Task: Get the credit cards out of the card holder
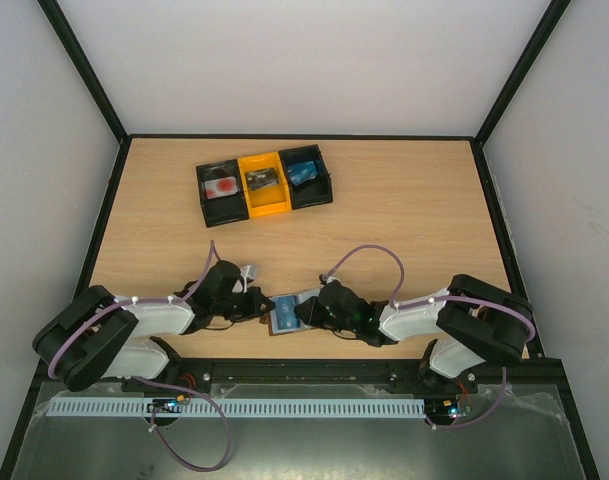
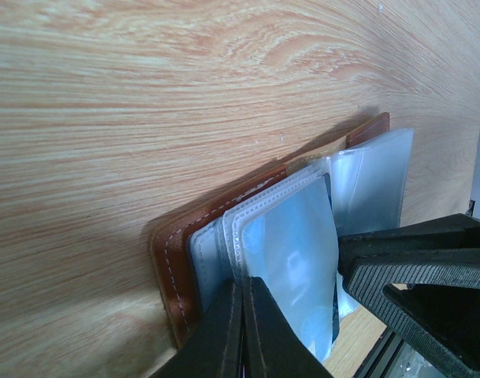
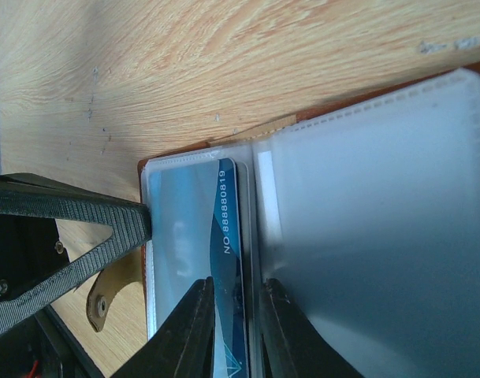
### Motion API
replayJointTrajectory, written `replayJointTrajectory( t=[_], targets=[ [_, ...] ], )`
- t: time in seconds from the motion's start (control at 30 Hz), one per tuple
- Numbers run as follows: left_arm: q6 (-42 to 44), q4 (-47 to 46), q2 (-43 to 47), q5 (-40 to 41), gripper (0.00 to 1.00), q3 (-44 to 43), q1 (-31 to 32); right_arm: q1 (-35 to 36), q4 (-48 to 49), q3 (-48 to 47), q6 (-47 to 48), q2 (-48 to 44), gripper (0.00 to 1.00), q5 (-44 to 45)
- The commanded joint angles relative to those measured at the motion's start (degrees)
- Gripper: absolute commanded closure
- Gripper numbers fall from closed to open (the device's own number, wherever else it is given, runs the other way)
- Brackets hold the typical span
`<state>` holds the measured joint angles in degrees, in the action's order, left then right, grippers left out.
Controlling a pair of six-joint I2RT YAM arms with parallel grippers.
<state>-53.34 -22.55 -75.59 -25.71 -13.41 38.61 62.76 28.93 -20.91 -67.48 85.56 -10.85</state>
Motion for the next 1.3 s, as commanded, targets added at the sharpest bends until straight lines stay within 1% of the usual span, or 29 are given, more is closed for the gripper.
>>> replayJointTrajectory(
  t=[0.0,0.33,0.47,0.53,0.67,0.83,1.27],
  targets=[
    [0.73,0.33,-1.43,1.37,0.98,1.12,0.59,0.52,1.00,0.66,-0.58,1.42,0.83,-0.70],
    [1.57,1.45,-2.01,2.27,0.98,1.40,0.59,0.52,6.31,0.14,-2.02,6.26,0.80,-3.56],
    [1.58,1.41,-1.84,2.49,0.98,1.95,0.59,0.52,6.89,0.20,-2.13,7.04,0.85,-3.87],
    [1.64,1.28,-1.81,2.54,0.98,2.18,0.59,0.52,6.84,0.52,-2.06,6.67,0.88,-3.39],
    [1.88,2.09,-1.05,3.15,0.98,2.20,0.60,0.52,7.61,1.55,-2.12,5.04,0.97,-2.16],
    [2.15,3.01,-0.12,3.56,0.98,2.22,0.59,0.54,9.73,3.12,-3.06,3.43,0.98,-1.92],
    [2.09,4.62,2.49,4.17,0.98,2.82,0.65,0.56,9.09,5.22,-4.03,-1.63,0.98,1.20]
  ],
)
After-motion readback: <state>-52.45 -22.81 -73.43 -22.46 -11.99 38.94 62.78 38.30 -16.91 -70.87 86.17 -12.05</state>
